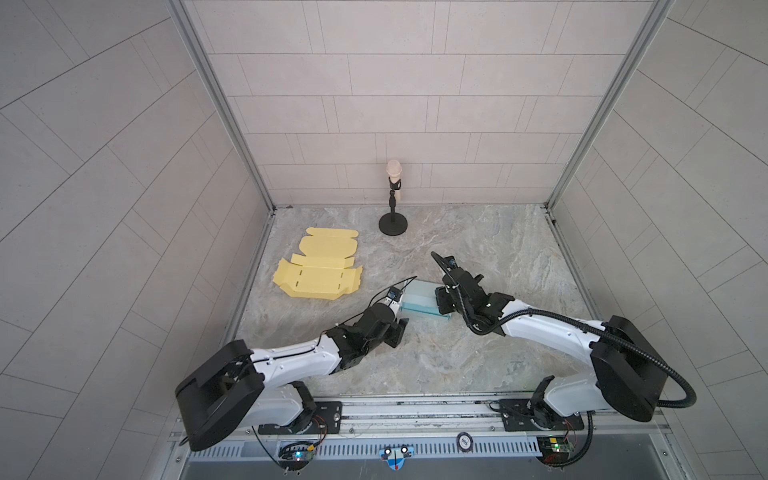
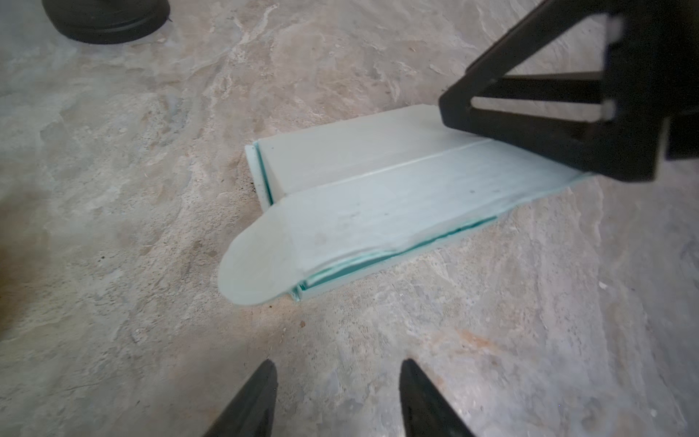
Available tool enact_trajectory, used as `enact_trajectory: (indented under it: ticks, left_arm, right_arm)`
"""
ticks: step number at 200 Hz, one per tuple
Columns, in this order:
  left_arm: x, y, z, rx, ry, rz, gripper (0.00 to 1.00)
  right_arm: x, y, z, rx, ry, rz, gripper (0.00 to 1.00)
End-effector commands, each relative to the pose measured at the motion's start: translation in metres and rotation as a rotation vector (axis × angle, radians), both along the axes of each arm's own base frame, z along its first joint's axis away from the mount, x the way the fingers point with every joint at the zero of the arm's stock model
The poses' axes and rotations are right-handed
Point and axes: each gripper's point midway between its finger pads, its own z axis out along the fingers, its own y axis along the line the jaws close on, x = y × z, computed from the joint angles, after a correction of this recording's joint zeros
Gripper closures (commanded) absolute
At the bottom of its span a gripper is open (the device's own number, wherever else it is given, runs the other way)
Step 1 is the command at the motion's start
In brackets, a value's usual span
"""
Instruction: Fold the paper box
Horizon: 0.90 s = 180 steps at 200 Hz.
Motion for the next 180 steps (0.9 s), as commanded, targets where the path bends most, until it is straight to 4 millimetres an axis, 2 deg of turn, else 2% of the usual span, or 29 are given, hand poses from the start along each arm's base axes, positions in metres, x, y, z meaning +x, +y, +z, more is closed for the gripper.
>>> enact_trajectory:
  ticks: [1,22,48,76,100,141,180]
  left_arm:
    - [-0.015,0.002,0.006,0.027,0.133,-0.046,0.37]
    - [-0.014,0.003,0.018,-0.046,0.210,-0.040,0.35]
    - [-0.003,0.008,0.043,-0.195,0.232,-0.011,0.34]
    - [0.021,0.019,0.064,-0.261,0.208,0.047,0.34]
    - [0.046,0.020,0.071,-0.289,0.205,0.085,0.34]
    - [0.082,0.005,0.065,-0.314,0.227,0.111,0.39]
    - [0.094,-0.009,0.044,-0.316,0.281,0.103,0.47]
  right_arm:
    - [-0.002,-0.003,-0.007,0.005,0.013,-0.021,0.59]
    - [-0.001,-0.003,-0.006,0.006,0.012,-0.020,0.60]
    - [-0.002,-0.005,-0.007,0.008,0.017,-0.020,0.60]
    - [-0.003,-0.007,-0.006,0.015,0.014,-0.023,0.60]
    - [-0.004,-0.007,-0.006,0.018,0.016,-0.021,0.60]
    - [-0.007,-0.010,-0.008,0.022,0.017,-0.027,0.60]
    - [-0.009,-0.013,-0.009,0.019,0.019,-0.029,0.60]
